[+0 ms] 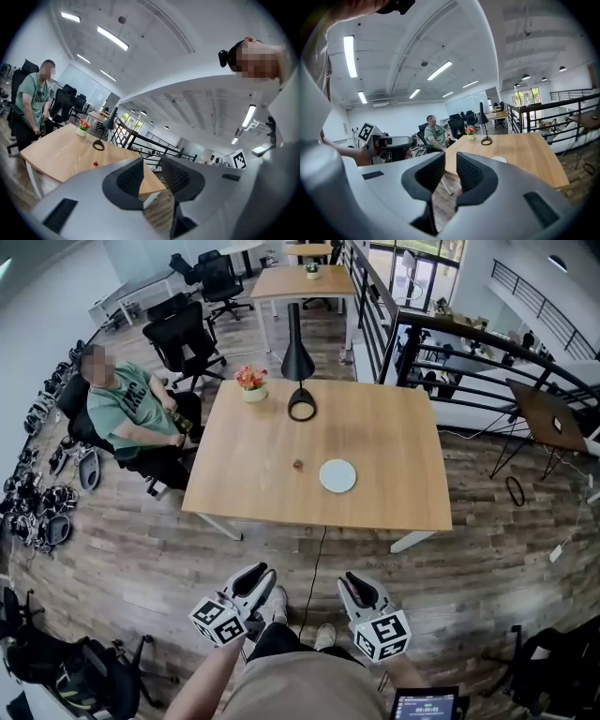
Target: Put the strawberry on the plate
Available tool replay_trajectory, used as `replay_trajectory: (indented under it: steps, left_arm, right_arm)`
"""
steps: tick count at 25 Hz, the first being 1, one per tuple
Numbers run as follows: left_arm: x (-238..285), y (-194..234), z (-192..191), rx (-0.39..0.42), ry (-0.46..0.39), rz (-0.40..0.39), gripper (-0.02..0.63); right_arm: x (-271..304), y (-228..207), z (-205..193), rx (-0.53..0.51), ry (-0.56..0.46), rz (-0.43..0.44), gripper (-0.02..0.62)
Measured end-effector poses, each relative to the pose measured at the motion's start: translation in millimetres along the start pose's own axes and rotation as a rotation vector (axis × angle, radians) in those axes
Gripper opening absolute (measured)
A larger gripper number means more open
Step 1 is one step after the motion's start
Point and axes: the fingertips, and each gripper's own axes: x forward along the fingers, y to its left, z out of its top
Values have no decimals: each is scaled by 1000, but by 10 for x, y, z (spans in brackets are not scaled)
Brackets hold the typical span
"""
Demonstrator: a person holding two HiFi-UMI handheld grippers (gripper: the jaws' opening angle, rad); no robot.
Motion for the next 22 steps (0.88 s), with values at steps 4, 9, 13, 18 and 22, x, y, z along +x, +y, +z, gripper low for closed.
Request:
replay_trajectory:
  steps: [4,9,13,18,22]
  left_arm:
    - [4,322,261,37,5,-1,115]
    - [-49,805,445,23,1,-8,3]
    - [-5,1110,558,13,7,-31,3]
    - [50,1454,602,-24,36,-72,3]
    - [93,1624,673,-34,57,-113,3]
  right_arm:
    - [285,76,40,-13,32,-9,57]
    - [662,147,183,-22,42,-46,57]
    - [924,133,313,-25,39,-89,57]
    - [1186,153,426,-30,38,-142,55]
    - [1367,161,459,-19,37,-176,55]
